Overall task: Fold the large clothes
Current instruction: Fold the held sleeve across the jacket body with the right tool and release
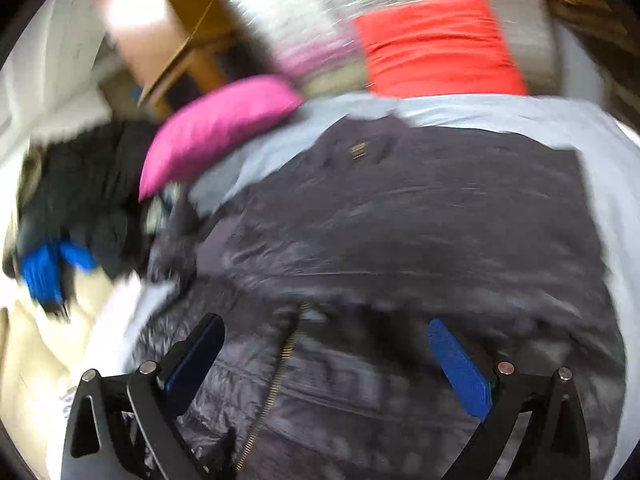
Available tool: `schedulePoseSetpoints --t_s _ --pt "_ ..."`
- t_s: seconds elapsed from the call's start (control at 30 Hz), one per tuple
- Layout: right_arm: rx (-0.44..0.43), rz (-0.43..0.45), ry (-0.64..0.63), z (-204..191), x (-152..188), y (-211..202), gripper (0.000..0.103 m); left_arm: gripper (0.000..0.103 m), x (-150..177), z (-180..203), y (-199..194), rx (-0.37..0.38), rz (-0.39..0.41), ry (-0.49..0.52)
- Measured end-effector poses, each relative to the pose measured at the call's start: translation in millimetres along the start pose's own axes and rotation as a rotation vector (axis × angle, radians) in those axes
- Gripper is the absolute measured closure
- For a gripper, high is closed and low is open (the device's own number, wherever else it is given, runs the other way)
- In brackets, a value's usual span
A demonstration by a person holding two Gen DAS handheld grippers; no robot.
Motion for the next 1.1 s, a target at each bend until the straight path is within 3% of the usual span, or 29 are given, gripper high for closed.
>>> schedulePoseSetpoints --t_s 0.17,0.23,0.3,0.33,0.43,0.5,0.6,0.67,0.77,0.8,0.83,0.93,1.0,1.1 --pt "-0.094 0.033 0.197 62 24 -10 0.000 0.000 -3 4 -1 -0.008 -0.033 -0.001" --pt "-0.137 0.051 0.184 68 32 -7 0.000 0.000 -9 4 -2 -0.003 -0.106 -0.005" --pt "-0.165 0.080 0.138 66 36 -12 0.000 0.000 -19 6 -8 0.054 -0.152 -0.024" --pt "-0.180 0.085 0.136 66 37 -11 0.000 0.000 -31 8 -18 0.116 -0.139 -0.044" --pt "-0.201 0.099 0.148 65 34 -7 0.000 0.000 -73 16 -32 0.116 -0.072 -0.054" --pt "-0.182 0.090 0.142 63 33 -2 0.000 0.000 -106 23 -31 0.073 -0.020 -0.030" --pt "-0.184 0.091 0.143 63 35 -1 0.000 0.000 -158 40 -5 -0.088 0.037 0.055" --pt "-0.190 0.095 0.145 63 37 -1 0.000 0.000 -177 46 22 -0.184 0.023 0.108" --pt "-0.183 0.092 0.143 62 38 0 0.000 0.000 -177 49 69 -0.267 -0.047 0.166" --pt "-0.182 0.091 0.143 62 38 0 0.000 0.000 -173 47 86 -0.263 -0.072 0.160" --pt "-0.184 0.092 0.144 62 38 0 0.000 0.000 -168 40 88 -0.198 -0.006 0.108" --pt "-0.201 0.094 0.160 63 38 -2 0.000 0.000 -167 19 94 -0.032 -0.023 0.000" --pt "-0.224 0.087 0.208 67 36 -9 0.000 0.000 -166 14 95 0.011 -0.030 -0.023" --pt "-0.264 0.185 0.293 81 21 -45 0.000 0.000 -167 13 96 -0.001 -0.018 -0.015"
Point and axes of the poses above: each gripper's, at about its wrist camera, not at the fingertips, and y roughly the way its jaws point, z to its right, x to its underside, the point moved 5 cm from there along y, roughly the way its jaws point, and after that the axes turned 10 degrees about -z, right-handed, at the moved point
